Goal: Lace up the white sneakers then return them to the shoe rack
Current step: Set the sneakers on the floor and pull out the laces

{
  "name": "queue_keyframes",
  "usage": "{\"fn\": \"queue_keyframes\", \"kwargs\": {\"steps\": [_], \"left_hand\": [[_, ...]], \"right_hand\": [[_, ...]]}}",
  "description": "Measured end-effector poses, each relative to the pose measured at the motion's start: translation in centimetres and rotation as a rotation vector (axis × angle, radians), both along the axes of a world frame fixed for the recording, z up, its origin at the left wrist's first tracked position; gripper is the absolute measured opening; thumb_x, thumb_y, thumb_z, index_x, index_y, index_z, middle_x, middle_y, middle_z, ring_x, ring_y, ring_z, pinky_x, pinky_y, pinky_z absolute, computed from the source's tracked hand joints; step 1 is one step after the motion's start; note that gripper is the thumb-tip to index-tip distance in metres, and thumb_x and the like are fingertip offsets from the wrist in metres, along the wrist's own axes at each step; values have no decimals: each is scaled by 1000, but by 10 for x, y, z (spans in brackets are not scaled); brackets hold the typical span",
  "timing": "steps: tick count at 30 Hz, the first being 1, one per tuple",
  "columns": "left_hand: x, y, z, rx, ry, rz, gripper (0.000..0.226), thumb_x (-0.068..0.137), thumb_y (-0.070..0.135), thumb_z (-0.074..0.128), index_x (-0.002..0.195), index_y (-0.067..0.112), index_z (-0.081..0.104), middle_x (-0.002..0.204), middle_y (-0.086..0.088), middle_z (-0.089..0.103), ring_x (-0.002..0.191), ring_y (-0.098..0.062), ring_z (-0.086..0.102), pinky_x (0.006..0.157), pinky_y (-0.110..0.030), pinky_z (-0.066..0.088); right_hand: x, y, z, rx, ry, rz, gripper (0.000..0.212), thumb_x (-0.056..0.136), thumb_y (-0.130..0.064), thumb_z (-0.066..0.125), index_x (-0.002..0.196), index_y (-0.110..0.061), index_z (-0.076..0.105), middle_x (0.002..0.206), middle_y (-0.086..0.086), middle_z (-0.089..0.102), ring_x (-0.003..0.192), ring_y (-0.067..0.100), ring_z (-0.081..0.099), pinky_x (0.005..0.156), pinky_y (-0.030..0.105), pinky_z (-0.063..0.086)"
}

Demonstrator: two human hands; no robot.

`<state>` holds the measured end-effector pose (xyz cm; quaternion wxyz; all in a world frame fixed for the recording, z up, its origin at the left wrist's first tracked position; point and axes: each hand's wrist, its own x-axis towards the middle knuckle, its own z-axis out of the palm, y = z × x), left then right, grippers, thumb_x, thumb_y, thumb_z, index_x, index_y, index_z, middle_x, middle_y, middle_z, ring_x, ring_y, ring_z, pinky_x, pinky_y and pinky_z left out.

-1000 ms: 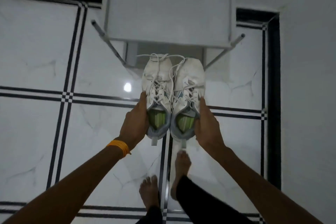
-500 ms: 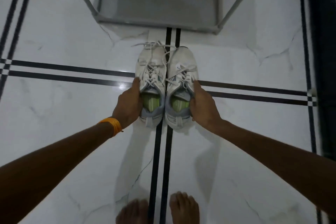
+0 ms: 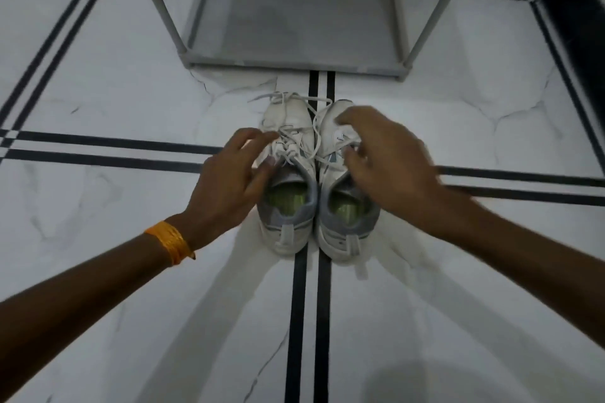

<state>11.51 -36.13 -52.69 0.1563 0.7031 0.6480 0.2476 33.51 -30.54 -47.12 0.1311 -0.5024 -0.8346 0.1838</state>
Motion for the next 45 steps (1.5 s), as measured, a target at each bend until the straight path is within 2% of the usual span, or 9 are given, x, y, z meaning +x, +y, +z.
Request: {"fn": "queue_keyframes", "kwargs": {"steps": [2, 6, 11, 20, 29, 33, 37, 41, 45], "left_hand": [[-6, 13, 2, -29, 73, -161, 25, 95, 22, 58, 118, 19, 67, 125, -3, 64, 90, -13, 63, 78, -13, 40], [-11, 25, 6, -156, 38, -137, 8, 95, 18, 60, 100, 18, 66, 94, -4, 72, 60, -6, 61, 57, -12, 44], [-7, 19, 4, -206, 157, -165, 10, 95, 16, 56, 90, 14, 47, 85, -4, 58, 70, -18, 53, 57, -20, 39], [-19, 24, 4, -351, -216, 7, 34, 83, 31, 75, 61, 13, 56, 58, 2, 54, 54, -9, 47, 49, -17, 33], [-10, 25, -5, -206, -85, 77, 39, 73, 40, 82, 86, 4, 75, 85, -10, 76, 77, -25, 71, 65, -40, 59], [-27, 19, 21, -92, 175, 30, 44, 82, 55, 67, 60, 18, 59, 56, 1, 58, 57, -17, 52, 49, -25, 35], [-43, 22, 69, 189, 87, 24, 42, 87, 43, 67, 55, 21, 50, 52, 3, 45, 63, -13, 41, 71, -36, 45], [-18, 21, 102, 189, -8, -258, 40, 87, 42, 65, 69, 6, 64, 79, -8, 60, 83, -21, 53, 70, -29, 41], [11, 22, 109, 201, 337, -607, 31, 92, 38, 61, 78, 11, 64, 99, -1, 63, 66, -14, 51, 56, -28, 38]], "right_hand": [[-23, 3, -7, -218, 116, 77, 30, 89, -7, 56, 116, -18, 59, 86, 0, 67, 66, 12, 63, 67, 33, 55], [-38, 14, -36, -322, 28, 75, 20, 87, 4, 56, 105, -7, 59, 88, 12, 68, 66, 24, 70, 62, 40, 61], [-43, 16, -42, -237, -1, 14, 13, 87, -4, 58, 90, -4, 71, 91, 13, 72, 83, 26, 69, 69, 31, 51], [-36, 4, -49, -282, 349, -221, 37, 66, -23, 87, 61, 1, 59, 54, 2, 56, 49, 8, 47, 46, 17, 36], [-42, 1, -59, -160, 296, -200, 50, 62, -30, 85, 46, -20, 39, 47, -4, 40, 49, 12, 37, 48, 31, 33], [-31, 5, -32, -135, 62, -32, 44, 77, -36, 76, 48, -20, 47, 48, -4, 46, 47, 9, 41, 51, 26, 33], [-16, 17, 26, -125, 84, 74, 41, 87, -36, 67, 59, -11, 52, 58, 11, 52, 53, 21, 49, 58, 32, 43], [-26, 28, 84, -5, 217, 116, 38, 91, -31, 64, 69, -2, 52, 60, 5, 48, 53, 12, 43, 57, 27, 39], [-46, 31, 116, 81, 125, 267, 33, 92, -32, 62, 65, -19, 47, 59, -6, 42, 52, 7, 37, 53, 23, 31]]}}
